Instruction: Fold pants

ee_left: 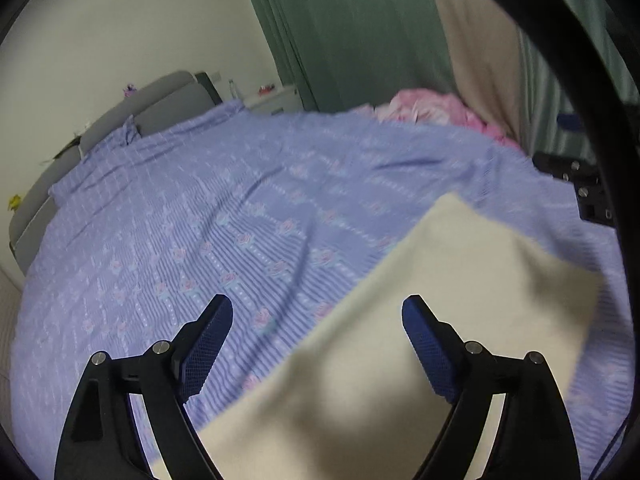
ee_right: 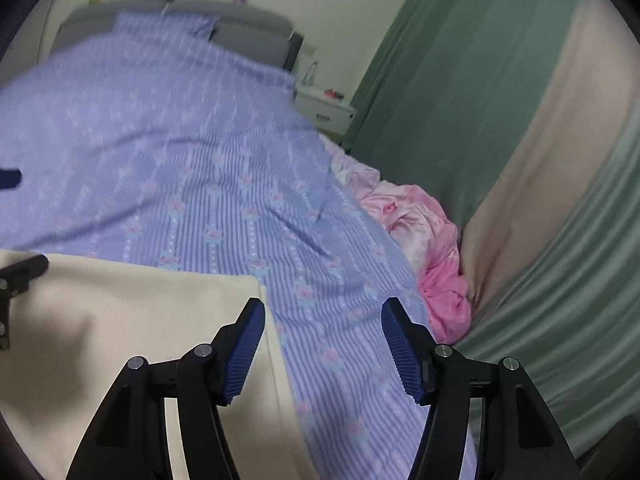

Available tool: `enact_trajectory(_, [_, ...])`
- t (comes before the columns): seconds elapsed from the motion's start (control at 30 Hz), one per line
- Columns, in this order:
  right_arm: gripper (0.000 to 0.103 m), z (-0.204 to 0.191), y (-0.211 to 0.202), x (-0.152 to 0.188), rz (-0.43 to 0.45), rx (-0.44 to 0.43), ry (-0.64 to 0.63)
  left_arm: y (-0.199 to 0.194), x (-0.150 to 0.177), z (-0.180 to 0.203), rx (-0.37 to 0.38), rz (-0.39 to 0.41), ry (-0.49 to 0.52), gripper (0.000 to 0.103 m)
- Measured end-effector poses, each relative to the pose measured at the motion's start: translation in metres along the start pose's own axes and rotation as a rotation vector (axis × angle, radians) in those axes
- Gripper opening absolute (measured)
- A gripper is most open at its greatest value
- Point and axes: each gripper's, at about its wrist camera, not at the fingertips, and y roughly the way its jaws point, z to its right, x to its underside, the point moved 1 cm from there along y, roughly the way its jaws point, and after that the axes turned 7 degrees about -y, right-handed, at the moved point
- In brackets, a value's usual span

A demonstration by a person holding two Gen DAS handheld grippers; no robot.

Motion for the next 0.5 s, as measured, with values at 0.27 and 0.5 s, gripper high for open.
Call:
enact_trajectory(0.27, [0.061, 0.035, -0.058, 0.089, 0.047, -0.192, 0.248, -0.079, 0.063, 0.023, 0.121, 0.030, -0.104, 0.088])
enact_trajectory(0.5, [0.060, 0.026, -0.054, 0.150, 0.007, -0.287, 0.363, -0.094, 0.126, 0.050, 0.107, -0.017, -0.074, 0.088])
